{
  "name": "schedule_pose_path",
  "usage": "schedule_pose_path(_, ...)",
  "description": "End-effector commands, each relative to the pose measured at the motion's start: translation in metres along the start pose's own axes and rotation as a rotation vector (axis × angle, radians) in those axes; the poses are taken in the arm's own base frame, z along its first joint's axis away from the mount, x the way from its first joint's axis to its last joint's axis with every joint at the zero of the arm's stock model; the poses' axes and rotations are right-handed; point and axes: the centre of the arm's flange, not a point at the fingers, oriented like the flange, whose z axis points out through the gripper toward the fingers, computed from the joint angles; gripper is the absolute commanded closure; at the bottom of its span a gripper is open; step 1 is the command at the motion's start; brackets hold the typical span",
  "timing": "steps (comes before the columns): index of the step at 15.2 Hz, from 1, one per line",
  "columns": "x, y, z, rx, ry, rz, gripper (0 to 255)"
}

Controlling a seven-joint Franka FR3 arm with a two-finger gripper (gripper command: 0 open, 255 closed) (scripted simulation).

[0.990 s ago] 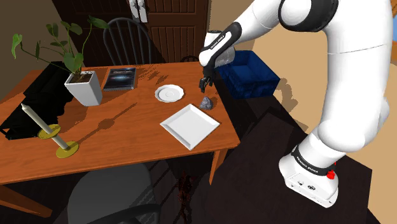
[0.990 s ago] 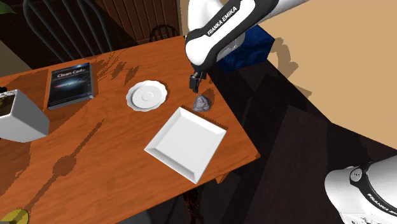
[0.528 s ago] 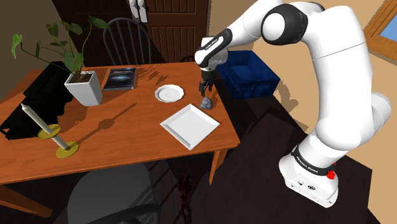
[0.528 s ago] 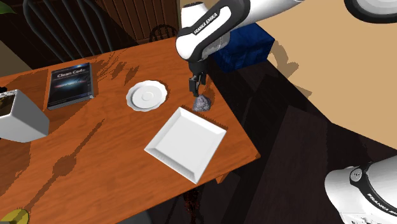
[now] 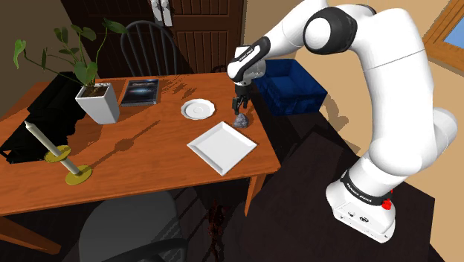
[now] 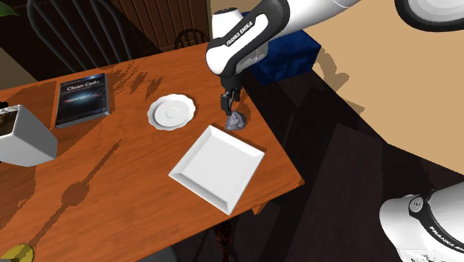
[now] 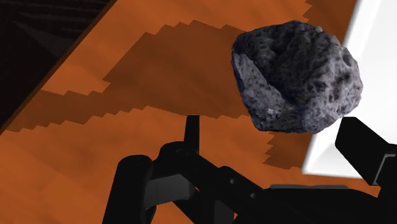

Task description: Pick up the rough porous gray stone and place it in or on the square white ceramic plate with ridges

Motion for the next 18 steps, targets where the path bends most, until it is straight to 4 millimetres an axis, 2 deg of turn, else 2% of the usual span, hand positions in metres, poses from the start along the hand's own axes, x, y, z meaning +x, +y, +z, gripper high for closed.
schedule_pose_path(1, -0.002, 0.001, 0.006, 0.003, -0.009, 0.001, 0)
schedule_pose_path(2, -0.002, 0.001, 0.006, 0.003, -0.009, 0.001, 0)
schedule_pose_path(3, -0.001, 0.0, 0.005, 0.003, -0.009, 0.001, 255)
schedule_pose_path(7, 0.0, 0.004, 0.004, 0.003, -0.008, 0.001, 255)
schedule_pose_path(8, -0.002, 0.011, 0.009, 0.003, -0.008, 0.001, 255)
schedule_pose_path(10, -0.006, 0.008, 0.007, 0.003, -0.007, 0.002, 255)
schedule_pose_path(11, -0.012, 0.01, -0.001, 0.003, -0.007, 0.002, 255)
schedule_pose_path(12, 0.003, 0.015, -0.022, -0.042, 0.087, -0.001, 255)
schedule_pose_path(13, 0.003, 0.015, -0.022, -0.042, 0.087, -0.001, 0)
schedule_pose_path(15, -0.022, 0.048, -0.029, 0.155, 0.098, -0.046, 0)
schedule_pose_path(16, -0.029, 0.057, -0.03, 0.207, 0.101, -0.058, 0)
schedule_pose_path(18, -0.028, 0.055, -0.02, 0.207, 0.101, -0.058, 0)
